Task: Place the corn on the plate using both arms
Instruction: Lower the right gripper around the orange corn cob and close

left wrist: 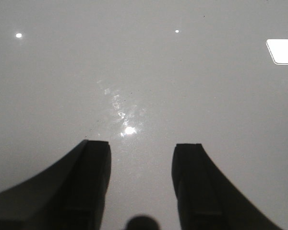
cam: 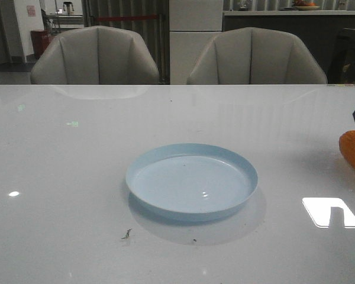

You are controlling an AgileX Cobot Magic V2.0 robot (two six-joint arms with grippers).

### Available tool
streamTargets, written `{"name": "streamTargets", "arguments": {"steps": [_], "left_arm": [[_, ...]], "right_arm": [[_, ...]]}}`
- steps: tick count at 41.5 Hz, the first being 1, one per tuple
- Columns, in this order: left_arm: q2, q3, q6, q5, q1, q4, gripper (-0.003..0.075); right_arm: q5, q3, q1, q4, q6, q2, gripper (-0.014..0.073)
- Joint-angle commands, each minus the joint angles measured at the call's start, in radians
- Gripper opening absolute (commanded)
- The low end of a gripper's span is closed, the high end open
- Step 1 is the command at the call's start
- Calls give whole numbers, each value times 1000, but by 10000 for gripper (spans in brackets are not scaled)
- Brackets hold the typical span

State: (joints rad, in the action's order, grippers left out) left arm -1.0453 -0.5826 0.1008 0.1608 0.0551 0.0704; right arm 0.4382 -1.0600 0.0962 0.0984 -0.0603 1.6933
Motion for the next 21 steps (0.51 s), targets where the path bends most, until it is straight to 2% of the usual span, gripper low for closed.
{"name": "streamTargets", "arguments": {"steps": [1,18,21], "left_arm": [[21,-27,-2,-64,-5,10,365],[21,-27,-2,-64,-5,10,365],[21,-27,-2,-64,-5,10,365]], "right_arm": [[-42,-52,4,1,-2,9,533],[-48,-58,4,2,-2,109,530],[-46,-59,4,2,-2,119,505]]}}
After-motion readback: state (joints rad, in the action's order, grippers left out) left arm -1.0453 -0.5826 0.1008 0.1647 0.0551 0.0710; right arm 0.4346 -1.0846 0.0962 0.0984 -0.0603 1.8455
